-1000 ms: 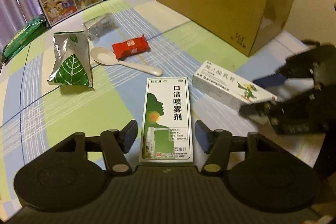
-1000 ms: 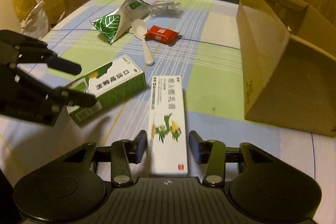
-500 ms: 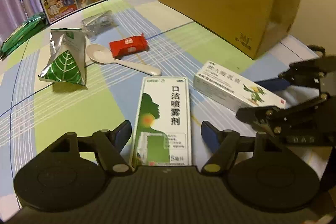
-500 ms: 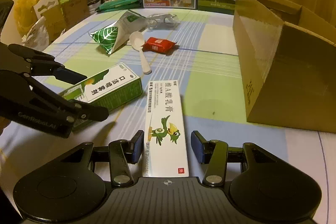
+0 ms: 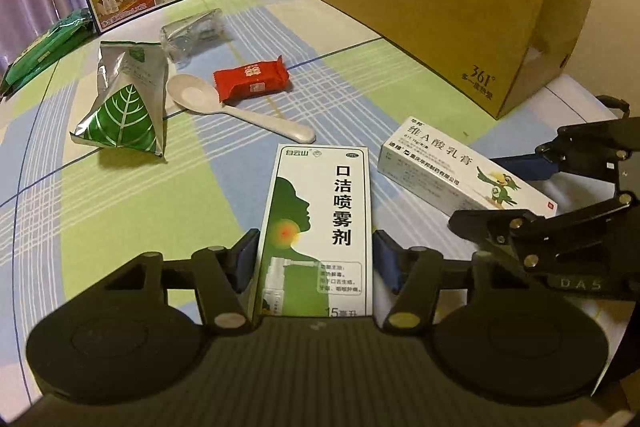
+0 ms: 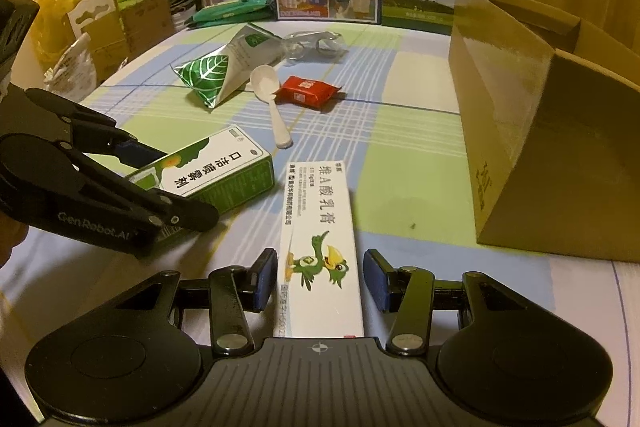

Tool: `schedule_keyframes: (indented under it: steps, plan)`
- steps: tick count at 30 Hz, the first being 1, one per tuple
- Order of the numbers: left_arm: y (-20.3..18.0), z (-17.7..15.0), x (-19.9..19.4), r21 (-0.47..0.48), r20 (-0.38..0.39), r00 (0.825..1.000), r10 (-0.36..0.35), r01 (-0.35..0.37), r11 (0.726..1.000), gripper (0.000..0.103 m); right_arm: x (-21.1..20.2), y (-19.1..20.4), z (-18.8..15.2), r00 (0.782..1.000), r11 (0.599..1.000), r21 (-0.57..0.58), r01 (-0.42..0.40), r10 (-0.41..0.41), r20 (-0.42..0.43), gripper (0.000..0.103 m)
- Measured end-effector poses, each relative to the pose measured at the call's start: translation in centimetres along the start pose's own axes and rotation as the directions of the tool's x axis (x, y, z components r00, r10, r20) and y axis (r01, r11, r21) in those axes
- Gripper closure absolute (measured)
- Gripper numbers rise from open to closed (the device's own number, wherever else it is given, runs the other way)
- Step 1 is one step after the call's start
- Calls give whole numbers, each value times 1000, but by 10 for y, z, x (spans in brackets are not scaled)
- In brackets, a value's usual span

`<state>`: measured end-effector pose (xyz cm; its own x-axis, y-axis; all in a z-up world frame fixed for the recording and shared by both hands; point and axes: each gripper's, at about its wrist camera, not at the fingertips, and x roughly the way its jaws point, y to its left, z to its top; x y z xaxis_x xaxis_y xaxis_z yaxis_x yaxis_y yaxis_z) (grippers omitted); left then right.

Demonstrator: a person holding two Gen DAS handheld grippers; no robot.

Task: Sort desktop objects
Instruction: 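Carry the spray box with the left tool while the right tool carries the ointment box toward the cardboard box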

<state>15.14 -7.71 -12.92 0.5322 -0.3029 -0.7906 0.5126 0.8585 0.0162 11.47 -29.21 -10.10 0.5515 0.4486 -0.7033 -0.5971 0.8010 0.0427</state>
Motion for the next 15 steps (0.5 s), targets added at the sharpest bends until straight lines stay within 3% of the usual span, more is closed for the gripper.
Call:
schedule_keyframes:
  steps: [9, 15]
  plan:
    - [-2, 0, 2, -3, -1, 1000, 11, -11, 1000, 49, 2, 3, 1, 1000, 1000, 2, 15, -15, 4, 58]
    - [-1, 1, 2, -10, 0, 1000, 10, -10, 1000, 52, 3, 4, 1, 1000, 1000, -18, 25, -25, 8, 67]
